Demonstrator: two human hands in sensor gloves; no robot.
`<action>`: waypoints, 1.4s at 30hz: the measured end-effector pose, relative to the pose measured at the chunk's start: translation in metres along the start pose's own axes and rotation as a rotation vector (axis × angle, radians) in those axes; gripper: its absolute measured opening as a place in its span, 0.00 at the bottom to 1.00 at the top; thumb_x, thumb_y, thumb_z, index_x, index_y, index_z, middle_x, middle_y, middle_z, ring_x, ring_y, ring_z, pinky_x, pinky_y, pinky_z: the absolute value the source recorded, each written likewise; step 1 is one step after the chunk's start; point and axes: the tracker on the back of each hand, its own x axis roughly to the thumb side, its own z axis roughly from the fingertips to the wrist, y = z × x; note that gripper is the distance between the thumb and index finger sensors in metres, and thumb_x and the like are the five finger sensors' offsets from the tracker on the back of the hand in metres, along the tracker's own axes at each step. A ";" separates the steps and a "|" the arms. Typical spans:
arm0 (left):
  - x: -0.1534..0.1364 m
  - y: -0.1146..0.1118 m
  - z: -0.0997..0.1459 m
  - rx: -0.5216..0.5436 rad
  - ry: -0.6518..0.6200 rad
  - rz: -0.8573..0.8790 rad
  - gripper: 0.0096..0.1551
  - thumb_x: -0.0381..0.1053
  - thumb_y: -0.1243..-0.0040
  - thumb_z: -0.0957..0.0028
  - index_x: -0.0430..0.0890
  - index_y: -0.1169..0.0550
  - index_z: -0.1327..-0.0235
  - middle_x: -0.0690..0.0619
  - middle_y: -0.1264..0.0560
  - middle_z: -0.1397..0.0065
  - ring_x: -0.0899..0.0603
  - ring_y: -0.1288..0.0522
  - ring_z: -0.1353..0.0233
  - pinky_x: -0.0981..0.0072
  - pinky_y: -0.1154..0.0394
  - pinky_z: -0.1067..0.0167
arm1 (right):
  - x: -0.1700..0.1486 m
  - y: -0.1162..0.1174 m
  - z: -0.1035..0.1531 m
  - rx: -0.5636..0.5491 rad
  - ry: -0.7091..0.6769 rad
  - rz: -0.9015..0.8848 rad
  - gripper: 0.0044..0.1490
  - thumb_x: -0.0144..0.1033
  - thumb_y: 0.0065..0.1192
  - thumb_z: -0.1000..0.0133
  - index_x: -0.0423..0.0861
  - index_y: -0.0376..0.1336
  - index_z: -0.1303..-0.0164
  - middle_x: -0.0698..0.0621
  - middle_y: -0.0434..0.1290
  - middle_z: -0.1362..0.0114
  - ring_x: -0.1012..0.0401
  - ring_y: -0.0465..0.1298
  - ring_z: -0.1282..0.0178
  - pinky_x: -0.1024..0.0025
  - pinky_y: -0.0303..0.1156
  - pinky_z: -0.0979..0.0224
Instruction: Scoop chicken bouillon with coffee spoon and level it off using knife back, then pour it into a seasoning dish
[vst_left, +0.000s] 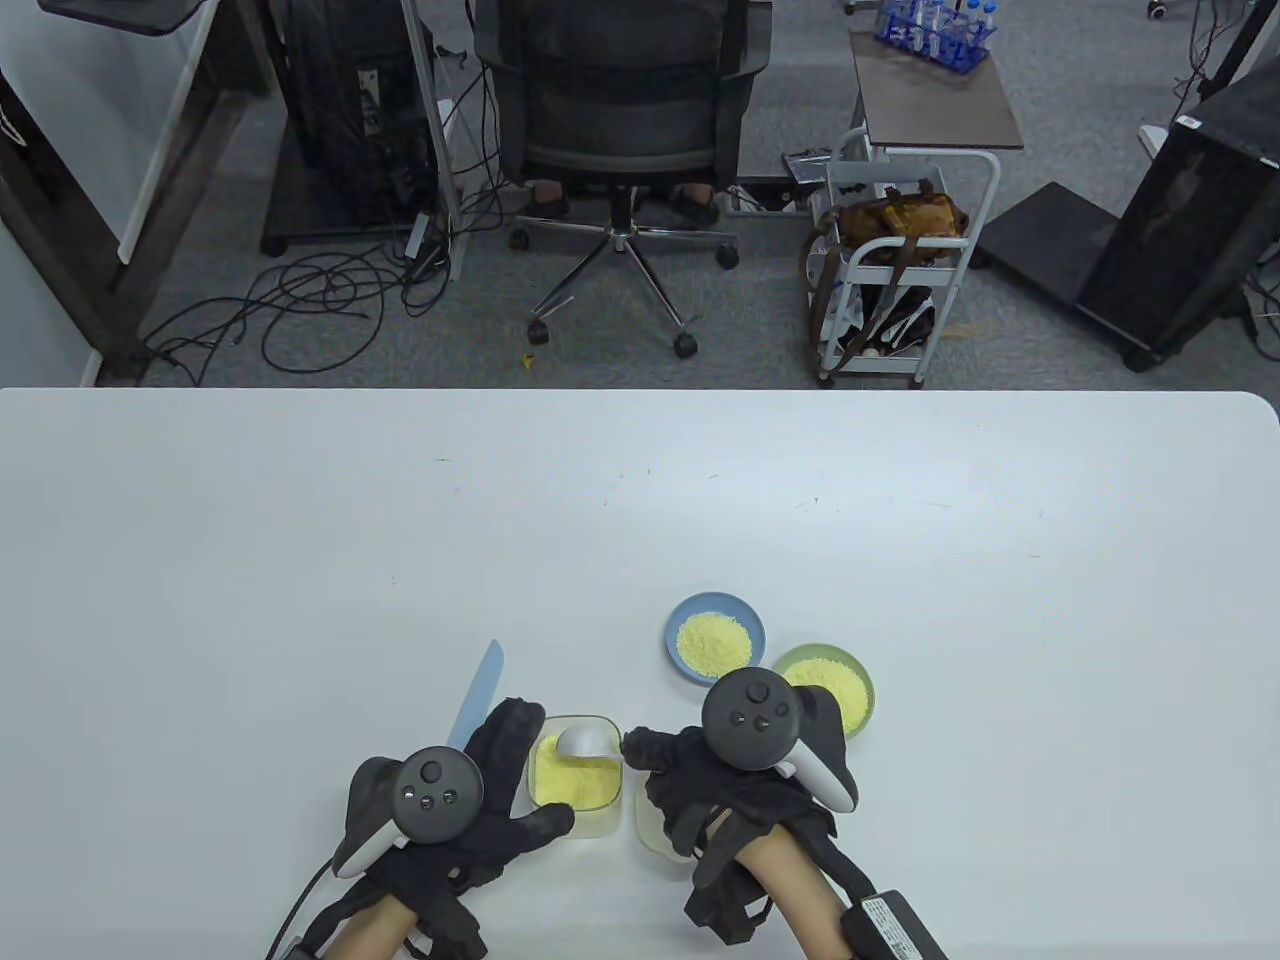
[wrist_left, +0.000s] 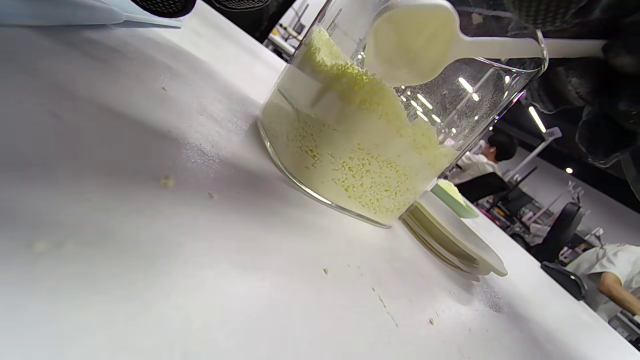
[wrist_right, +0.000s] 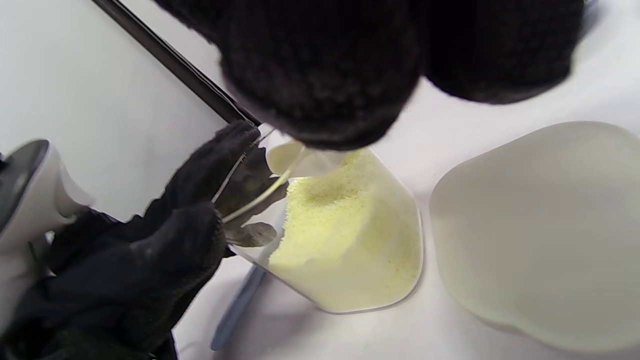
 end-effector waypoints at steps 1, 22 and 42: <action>0.000 0.000 0.000 0.000 -0.001 0.001 0.63 0.77 0.48 0.57 0.50 0.59 0.21 0.38 0.55 0.14 0.32 0.49 0.14 0.35 0.43 0.26 | 0.001 0.001 -0.001 0.000 0.006 0.007 0.27 0.21 0.65 0.56 0.34 0.67 0.45 0.26 0.70 0.51 0.61 0.79 0.74 0.55 0.77 0.64; 0.001 -0.001 0.000 -0.009 0.000 -0.006 0.63 0.77 0.49 0.57 0.49 0.61 0.21 0.39 0.55 0.14 0.32 0.49 0.14 0.35 0.43 0.26 | -0.011 0.031 -0.023 0.287 0.125 -0.357 0.27 0.23 0.59 0.53 0.24 0.62 0.48 0.30 0.79 0.67 0.73 0.80 0.91 0.67 0.81 0.81; 0.002 0.011 0.004 -0.050 -0.004 -0.040 0.63 0.77 0.49 0.57 0.49 0.59 0.20 0.38 0.56 0.13 0.31 0.51 0.13 0.33 0.45 0.25 | -0.048 0.019 0.003 0.117 0.098 -0.705 0.27 0.24 0.59 0.52 0.26 0.62 0.46 0.30 0.79 0.66 0.73 0.82 0.89 0.68 0.83 0.80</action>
